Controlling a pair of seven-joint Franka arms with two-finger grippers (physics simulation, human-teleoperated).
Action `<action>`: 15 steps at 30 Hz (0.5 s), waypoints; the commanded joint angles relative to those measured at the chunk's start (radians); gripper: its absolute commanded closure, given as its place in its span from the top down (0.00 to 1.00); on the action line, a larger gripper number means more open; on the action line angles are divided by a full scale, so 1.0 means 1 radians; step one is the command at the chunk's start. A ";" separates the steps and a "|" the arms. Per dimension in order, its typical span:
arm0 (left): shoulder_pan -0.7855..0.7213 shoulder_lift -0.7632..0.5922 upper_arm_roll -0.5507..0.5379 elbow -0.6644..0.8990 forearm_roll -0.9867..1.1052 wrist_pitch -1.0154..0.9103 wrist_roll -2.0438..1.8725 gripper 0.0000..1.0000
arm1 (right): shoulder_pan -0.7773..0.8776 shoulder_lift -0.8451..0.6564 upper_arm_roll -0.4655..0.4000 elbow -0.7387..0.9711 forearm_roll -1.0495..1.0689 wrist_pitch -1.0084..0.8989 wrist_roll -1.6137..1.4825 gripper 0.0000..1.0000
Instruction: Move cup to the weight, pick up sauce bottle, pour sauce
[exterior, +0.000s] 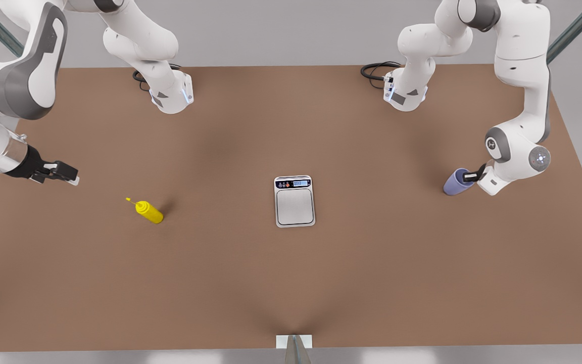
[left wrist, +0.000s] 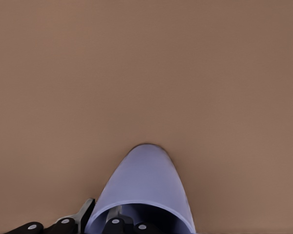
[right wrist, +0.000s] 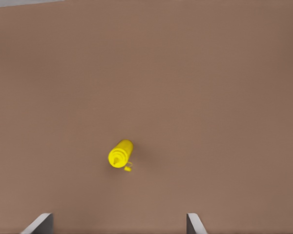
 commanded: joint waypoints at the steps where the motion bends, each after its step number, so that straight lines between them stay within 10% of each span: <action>1: 0.000 0.000 0.000 0.000 -0.004 -0.001 0.000 0.25 | -0.004 0.001 -0.001 0.000 0.002 0.000 0.000 1.00; 15: -0.064 -0.029 -0.137 0.142 -0.006 -0.146 -0.194 0.23 | -0.004 0.001 -0.004 0.007 0.025 -0.054 0.006 1.00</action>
